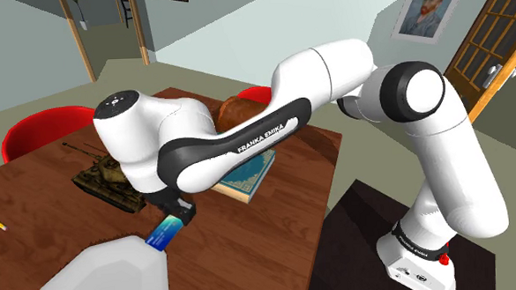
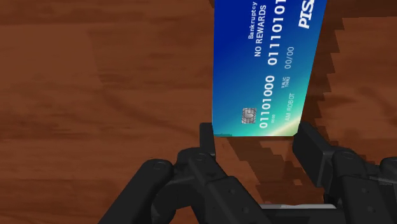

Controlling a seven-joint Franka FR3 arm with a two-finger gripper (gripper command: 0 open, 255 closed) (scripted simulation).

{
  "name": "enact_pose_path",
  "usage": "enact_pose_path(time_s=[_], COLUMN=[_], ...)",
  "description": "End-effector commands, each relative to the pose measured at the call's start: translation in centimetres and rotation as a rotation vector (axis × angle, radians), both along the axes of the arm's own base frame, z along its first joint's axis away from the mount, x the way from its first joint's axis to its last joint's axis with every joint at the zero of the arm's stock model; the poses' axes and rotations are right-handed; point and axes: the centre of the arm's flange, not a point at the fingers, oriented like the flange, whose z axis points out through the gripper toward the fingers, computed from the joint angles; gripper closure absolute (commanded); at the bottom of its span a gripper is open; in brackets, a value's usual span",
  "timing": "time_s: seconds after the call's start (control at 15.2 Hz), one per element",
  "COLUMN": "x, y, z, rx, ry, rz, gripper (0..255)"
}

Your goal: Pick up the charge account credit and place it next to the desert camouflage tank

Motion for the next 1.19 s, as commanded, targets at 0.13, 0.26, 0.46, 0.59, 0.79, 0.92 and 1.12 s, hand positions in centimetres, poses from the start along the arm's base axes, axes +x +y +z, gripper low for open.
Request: enact_pose_path(time_s=[0.13, 0.26, 0.46, 0.59, 0.79, 0.92, 1.12], x=[0.0, 0.0, 0.0, 0.0, 0.0, 0.0, -0.1], y=[0.1, 0.1, 0.1, 0.1, 0.1, 0.3, 0.8], z=[-0.7, -0.7, -0.7, -0.7, -0.7, 0.6, 4.2], rx=[0.000, 0.000, 0.000, 0.000, 0.000, 0.000, 0.000], ry=[0.000, 0.000, 0.000, 0.000, 0.000, 0.000, 0.000], rz=[0.000, 0.000, 0.000, 0.000, 0.000, 0.000, 0.000], gripper=[255, 255, 255, 0, 0, 0, 0])
